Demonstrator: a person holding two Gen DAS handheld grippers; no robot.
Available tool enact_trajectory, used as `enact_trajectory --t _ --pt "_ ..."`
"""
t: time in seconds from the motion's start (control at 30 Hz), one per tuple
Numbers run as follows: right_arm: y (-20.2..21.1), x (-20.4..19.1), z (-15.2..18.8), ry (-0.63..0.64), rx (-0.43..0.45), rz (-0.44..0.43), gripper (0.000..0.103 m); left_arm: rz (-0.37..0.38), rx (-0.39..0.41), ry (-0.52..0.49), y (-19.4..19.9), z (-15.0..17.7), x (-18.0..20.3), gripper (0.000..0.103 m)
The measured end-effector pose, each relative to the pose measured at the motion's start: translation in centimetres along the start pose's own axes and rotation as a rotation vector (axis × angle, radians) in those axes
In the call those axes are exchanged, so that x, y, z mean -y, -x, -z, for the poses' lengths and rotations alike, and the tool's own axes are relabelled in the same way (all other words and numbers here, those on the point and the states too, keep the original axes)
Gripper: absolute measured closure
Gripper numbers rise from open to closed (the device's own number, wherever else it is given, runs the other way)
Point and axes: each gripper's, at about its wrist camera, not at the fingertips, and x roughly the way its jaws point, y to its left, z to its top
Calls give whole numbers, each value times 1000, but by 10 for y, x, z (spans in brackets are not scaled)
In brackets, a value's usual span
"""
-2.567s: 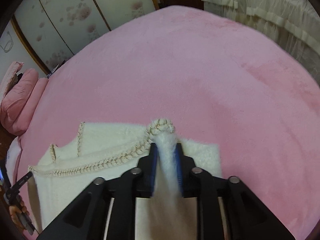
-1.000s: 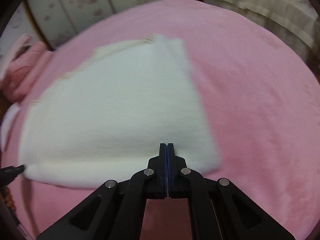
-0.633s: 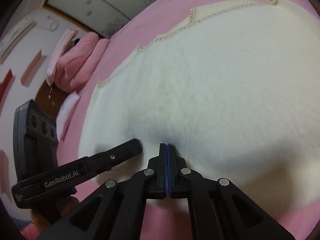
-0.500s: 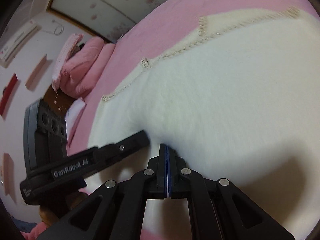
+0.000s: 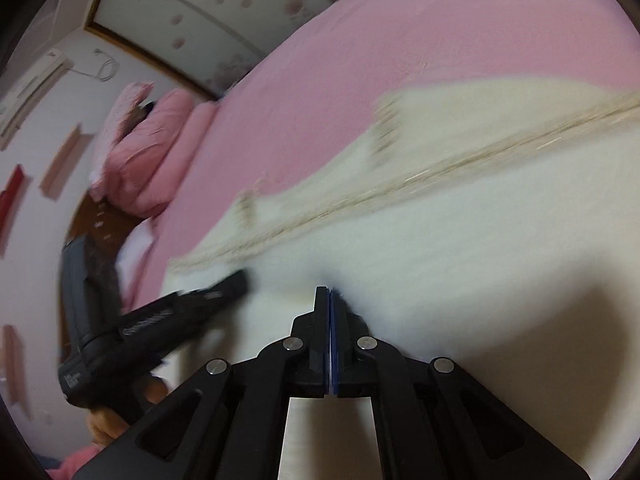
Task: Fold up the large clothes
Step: 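Press and smooth the folded cardigan with both closed tools, then move the left tool to the side edge of the folded cardigan and grasp it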
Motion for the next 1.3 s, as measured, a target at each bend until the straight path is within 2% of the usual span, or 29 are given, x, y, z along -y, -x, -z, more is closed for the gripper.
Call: enact_trajectory --t 0.03,0.17,0.2,0.23,0.27,0.3,0.33,0.37,0.4,0.47,0.53,0.57,0.63,0.67,0.7,0.77,0.8,0.83,0.87,0.9,0.93,0.97,1.0,1.07,1.1,1.13,1.17,1.23,1.3 --pt "6 23 -19 -13 40 43 103 -36 13 -12 1 -7 -13 102" --pt "62 102 -47 -75 165 270 103 -131 36 -6 6 -40 -83 102" --pt "75 120 -50 -151 188 296 103 -243 52 -24 10 -47 -97 102" --pt "81 129 -52 -201 195 291 103 -300 56 -23 17 -50 -116 102" --pt "87 133 -57 -222 196 333 103 -321 51 -2 20 -54 -126 102" --pt "90 124 -62 -161 199 411 103 -297 40 24 23 -58 -129 102" --pt "88 110 -66 -102 200 489 103 -313 27 25 24 -62 -122 102" --pt "84 94 -66 -80 178 507 103 -311 26 1 26 -63 -108 102" --pt "80 77 -62 -84 147 424 103 -272 28 -26 27 -65 -90 102" --pt "66 40 -50 -96 84 145 103 -95 2 -104 34 -52 -42 102" --pt "39 -7 -28 -62 -17 -55 103 48 -81 -216 23 -35 16 102" --pt "24 -26 -17 -50 -84 -128 103 74 -113 -277 16 -27 43 102" --pt "1 -45 -1 -72 -172 -202 103 51 -141 -345 8 -15 70 103" --pt "-7 -48 7 -91 -198 -214 100 14 -155 -346 2 -11 72 103" --pt "-11 -41 13 -106 -210 -170 101 11 -183 -326 -4 -13 67 103" --pt "-10 -20 17 -134 -219 -229 103 38 -259 -238 -12 -4 41 102" --pt "-2 -2 14 -141 -219 -224 103 77 -262 -201 7 18 24 102" --pt "0 5 20 -123 -219 -160 103 92 -255 -176 10 18 7 102" --pt "17 21 15 -66 -205 -90 103 73 -244 -178 17 15 -11 102" --pt "26 33 23 -28 -188 -54 103 70 -236 -185 24 17 -26 102" --pt "42 49 21 -19 -174 -10 103 -38 -216 -203 31 17 -38 102" --pt "58 68 16 -25 -160 89 103 -181 -199 -224 35 22 -50 102" --pt "69 88 5 -41 -148 134 103 -221 -185 -190 39 21 -74 102" --pt "97 123 -8 -107 -120 219 103 -199 -190 2 44 17 -126 102" --pt "106 130 -11 -117 -108 255 103 -119 -196 131 46 15 -149 102" --pt "110 134 -14 -128 -105 273 103 -71 -200 221 46 13 -162 102" --pt "111 134 -16 -147 -106 283 103 -67 -203 252 45 10 -165 102" --pt "118 134 -8 -155 -111 331 103 -108 -198 220 40 9 -153 102" --pt "102 98 -9 -162 -101 422 103 -141 -188 198 33 14 -134 102"
